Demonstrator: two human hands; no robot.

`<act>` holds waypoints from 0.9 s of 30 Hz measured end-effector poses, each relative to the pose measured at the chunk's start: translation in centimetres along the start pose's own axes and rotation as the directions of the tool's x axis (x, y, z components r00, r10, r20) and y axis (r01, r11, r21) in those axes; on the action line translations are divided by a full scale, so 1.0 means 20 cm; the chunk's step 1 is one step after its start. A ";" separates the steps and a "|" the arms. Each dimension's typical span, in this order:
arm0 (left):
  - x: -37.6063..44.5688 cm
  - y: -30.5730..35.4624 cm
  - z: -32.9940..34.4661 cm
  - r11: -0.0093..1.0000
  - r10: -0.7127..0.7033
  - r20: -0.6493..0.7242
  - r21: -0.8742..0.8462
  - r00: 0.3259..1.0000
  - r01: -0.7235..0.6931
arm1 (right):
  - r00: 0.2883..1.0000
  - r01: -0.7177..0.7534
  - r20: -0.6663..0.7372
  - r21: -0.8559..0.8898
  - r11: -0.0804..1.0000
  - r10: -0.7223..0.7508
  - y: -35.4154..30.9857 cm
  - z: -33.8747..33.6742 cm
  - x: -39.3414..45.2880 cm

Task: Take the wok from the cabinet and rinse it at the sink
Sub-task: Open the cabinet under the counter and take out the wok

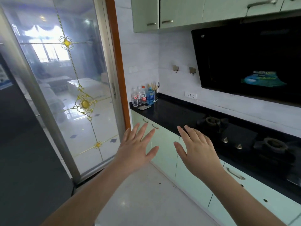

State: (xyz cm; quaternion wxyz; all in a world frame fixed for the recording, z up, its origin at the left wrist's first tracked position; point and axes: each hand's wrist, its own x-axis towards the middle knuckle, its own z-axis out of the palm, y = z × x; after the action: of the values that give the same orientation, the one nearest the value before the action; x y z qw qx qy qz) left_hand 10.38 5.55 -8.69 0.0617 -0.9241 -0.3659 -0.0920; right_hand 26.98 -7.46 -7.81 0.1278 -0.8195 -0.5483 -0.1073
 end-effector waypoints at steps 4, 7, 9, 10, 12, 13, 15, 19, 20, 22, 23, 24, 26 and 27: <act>0.09 -0.23 0.09 0.999 -0.029 0.004 -0.022 1.000 0.029 | 0.999 0.027 0.041 0.010 1.000 -0.028 -0.17 0.11 0.21; 0.16 -0.42 0.14 0.997 -0.050 0.003 -0.051 0.999 0.050 | 0.998 0.031 0.058 0.003 1.000 -0.031 -0.32 0.19 0.37; 0.22 -0.54 0.17 0.997 -0.055 -0.011 -0.054 0.998 0.054 | 0.997 0.035 0.072 -0.008 0.999 -0.034 -0.42 0.24 0.47; 0.25 -0.60 0.18 0.997 -0.054 -0.016 -0.051 0.998 0.054 | 0.996 0.037 0.078 -0.016 0.999 -0.036 -0.46 0.27 0.52; 0.30 -0.70 0.21 0.997 -0.057 -0.015 -0.058 0.998 0.056 | 0.996 0.037 0.077 -0.035 0.999 -0.034 -0.52 0.31 0.61; 0.34 -0.74 0.22 0.996 -0.057 -0.010 -0.064 0.998 0.057 | 0.997 0.033 0.074 -0.040 0.999 -0.030 -0.54 0.33 0.65; 0.39 -0.82 0.26 0.996 -0.056 -0.002 -0.065 0.998 0.055 | 0.996 0.024 0.083 -0.042 0.999 -0.021 -0.57 0.37 0.72; 0.48 -0.93 0.34 0.996 -0.058 0.023 -0.070 0.998 0.060 | 0.992 0.005 0.125 -0.068 0.998 0.004 -0.62 0.45 0.82; 0.50 -0.95 0.36 0.995 -0.063 0.028 -0.071 0.998 0.065 | 0.992 -0.008 0.123 -0.084 0.996 0.018 -0.62 0.47 0.84; 0.56 -0.98 0.41 0.994 -0.072 0.040 -0.076 0.997 0.075 | 0.992 -0.030 0.120 -0.111 0.993 0.043 -0.60 0.52 0.87; 0.59 -0.99 0.43 0.994 -0.076 0.043 -0.080 0.996 0.079 | 0.991 -0.037 0.124 -0.115 0.993 0.051 -0.59 0.55 0.89; 0.63 -0.99 0.46 0.993 -0.077 0.044 -0.082 0.996 0.080 | 0.990 -0.041 0.131 -0.112 0.993 0.056 -0.57 0.58 0.91; 0.71 -0.98 0.50 0.994 -0.067 0.049 -0.079 0.997 0.071 | 0.986 -0.046 0.153 -0.101 0.994 0.061 -0.53 0.64 0.96; 0.76 -0.97 0.52 0.995 -0.060 0.052 -0.077 0.997 0.064 | 0.985 -0.047 0.164 -0.097 0.994 0.062 -0.51 0.67 1.00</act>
State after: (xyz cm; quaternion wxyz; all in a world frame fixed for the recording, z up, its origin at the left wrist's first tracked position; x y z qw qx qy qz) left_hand 9.21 31.64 -14.68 0.0132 -0.9160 -0.3919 -0.0850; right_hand 25.47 18.03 -13.22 0.0462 -0.8453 -0.5289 -0.0602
